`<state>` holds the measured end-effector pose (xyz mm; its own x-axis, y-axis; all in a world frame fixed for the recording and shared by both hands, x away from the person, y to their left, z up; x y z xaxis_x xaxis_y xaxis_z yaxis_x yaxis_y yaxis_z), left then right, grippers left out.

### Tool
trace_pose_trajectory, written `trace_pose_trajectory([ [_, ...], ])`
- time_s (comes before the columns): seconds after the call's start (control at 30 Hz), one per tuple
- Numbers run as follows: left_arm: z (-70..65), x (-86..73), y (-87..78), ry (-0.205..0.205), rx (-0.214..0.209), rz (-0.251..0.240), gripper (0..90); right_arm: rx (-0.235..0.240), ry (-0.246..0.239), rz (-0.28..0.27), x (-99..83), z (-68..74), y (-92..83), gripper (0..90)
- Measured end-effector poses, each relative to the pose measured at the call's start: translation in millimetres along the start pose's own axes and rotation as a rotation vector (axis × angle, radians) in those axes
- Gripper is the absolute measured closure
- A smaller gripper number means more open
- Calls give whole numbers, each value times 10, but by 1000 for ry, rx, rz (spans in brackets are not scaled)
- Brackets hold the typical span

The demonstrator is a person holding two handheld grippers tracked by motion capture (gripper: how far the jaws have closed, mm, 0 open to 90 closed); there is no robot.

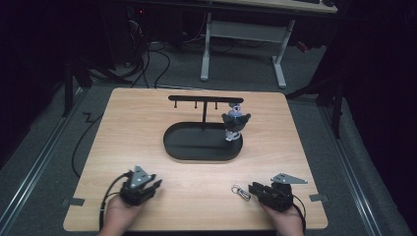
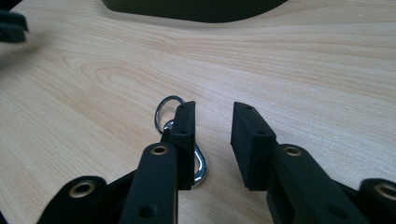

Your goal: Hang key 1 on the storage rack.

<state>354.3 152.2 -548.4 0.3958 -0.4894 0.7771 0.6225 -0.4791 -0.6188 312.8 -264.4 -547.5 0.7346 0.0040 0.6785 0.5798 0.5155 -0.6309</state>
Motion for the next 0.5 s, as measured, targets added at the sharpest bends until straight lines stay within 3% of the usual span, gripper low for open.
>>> trace_pose_trajectory([
  [0.1, 190, -177, -106, -76, 42, -45, 575, -11, -29, -4, 3, -6, 11, 614],
  [0.17, 254, -219, -181, -123, 20, -60, 524, -40, -38, -19, 7, -8, 19, 543],
  [0.27, 265, -211, -223, -110, 18, -76, 473, -56, -55, -20, 1, 1, 33, 530],
  [0.4, 247, -201, -208, -65, 29, -86, 400, -72, -89, -3, -32, 30, 86, 529],
  [0.5, 212, -186, -193, -49, 7, -99, 371, -124, -126, -10, -28, 52, 89, 531],
])
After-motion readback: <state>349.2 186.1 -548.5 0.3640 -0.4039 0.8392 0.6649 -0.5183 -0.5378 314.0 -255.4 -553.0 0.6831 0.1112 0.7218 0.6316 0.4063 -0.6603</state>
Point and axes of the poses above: each handheld gripper's, and its own axes: y roughly forward along the jaws, x roughly out of its top, z roughly to its left, the point moved 5 cm from there along y, roughly forward along the jaws, and after that the axes turned 8 degrees about y, right-handed, at the moved point
